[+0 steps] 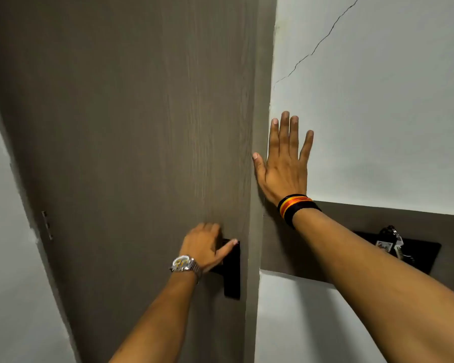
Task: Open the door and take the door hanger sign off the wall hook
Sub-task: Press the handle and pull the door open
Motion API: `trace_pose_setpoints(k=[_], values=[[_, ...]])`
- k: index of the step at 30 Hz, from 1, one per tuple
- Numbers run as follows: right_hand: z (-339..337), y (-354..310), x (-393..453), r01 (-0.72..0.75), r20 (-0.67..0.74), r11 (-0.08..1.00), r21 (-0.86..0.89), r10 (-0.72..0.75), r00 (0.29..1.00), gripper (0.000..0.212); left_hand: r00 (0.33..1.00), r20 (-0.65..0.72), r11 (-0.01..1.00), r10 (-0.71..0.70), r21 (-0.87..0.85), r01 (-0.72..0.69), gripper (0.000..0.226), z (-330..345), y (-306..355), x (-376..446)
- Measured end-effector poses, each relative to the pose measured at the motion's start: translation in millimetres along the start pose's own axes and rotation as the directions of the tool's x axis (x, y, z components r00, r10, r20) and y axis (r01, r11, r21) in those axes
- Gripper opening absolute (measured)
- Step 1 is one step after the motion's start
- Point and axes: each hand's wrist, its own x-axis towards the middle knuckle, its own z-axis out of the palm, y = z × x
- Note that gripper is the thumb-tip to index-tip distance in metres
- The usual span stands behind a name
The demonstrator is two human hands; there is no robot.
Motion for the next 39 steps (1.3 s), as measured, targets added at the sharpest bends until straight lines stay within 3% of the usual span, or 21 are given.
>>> trace_pose_setpoints(k=[4, 8, 12, 15, 18, 22, 26, 29, 33, 36, 39], values=[[16.6, -2.4, -1.4, 0.002, -0.105, 0.998, -0.058, -0.008, 0.994, 0.080, 0.970, 0.219, 0.995, -0.102, 0.033, 0.098, 0.089, 46.6, -19.5, -24.8], [21.7, -2.5, 0.8, 0.004, -0.156, 0.998, -0.068, -0.014, 0.988, 0.080, 0.960, 0.261, 0.993, -0.106, -0.018, 0.115, 0.094, 76.8, -17.3, -33.6], [20.8, -5.1, 1.0, -0.008, -0.163, 0.998, -0.064, -0.002, 0.987, 0.080, 0.934, 0.249, 0.948, -0.257, -0.122, 0.293, 0.084, 93.3, -4.9, -39.5], [20.3, -3.2, 0.3, -0.009, -0.164, 0.998, -0.064, -0.001, 0.986, 0.079, 0.852, 0.273, 0.798, -0.447, -0.308, 0.518, 0.081, 99.7, 6.4, -50.2], [21.4, -3.9, 0.7, -0.008, -0.187, 0.998, -0.066, -0.005, 0.982, 0.079, 0.753, 0.319, 0.620, -0.575, -0.431, 0.656, 0.083, 107.3, 15.0, -52.8], [24.4, -3.2, -0.5, 0.000, -0.186, 0.998, -0.062, -0.011, 0.982, 0.080, 0.630, 0.359, 0.367, -0.689, -0.577, 0.730, 0.076, 118.6, 27.0, -60.9], [25.0, -2.8, 0.0, 0.008, -0.194, 0.998, -0.061, -0.020, 0.981, 0.080, 0.612, 0.408, 0.300, -0.678, -0.607, 0.736, 0.073, 115.4, 28.9, -70.6], [24.5, -1.7, -1.7, 0.013, -0.190, 0.999, -0.041, -0.021, 0.982, 0.079, 0.631, 0.391, 0.317, -0.670, -0.618, 0.720, 0.078, 103.5, 27.5, -85.6], [24.4, -1.5, -3.5, 0.027, -0.178, 0.999, -0.017, -0.030, 0.984, 0.078, 0.725, 0.351, 0.432, -0.593, -0.621, 0.654, 0.098, 79.7, 27.8, -104.6], [21.7, -0.4, -3.5, 0.036, -0.147, 0.999, -0.010, -0.037, 0.988, 0.073, 0.766, 0.317, 0.559, -0.559, -0.539, 0.630, 0.095, 58.6, 23.8, -122.0], [20.0, 1.6, -4.3, 0.047, -0.113, 0.999, -0.002, -0.047, 0.992, 0.070, 0.868, 0.252, 0.766, -0.427, -0.410, 0.496, 0.075, 36.1, 8.3, -132.1]])
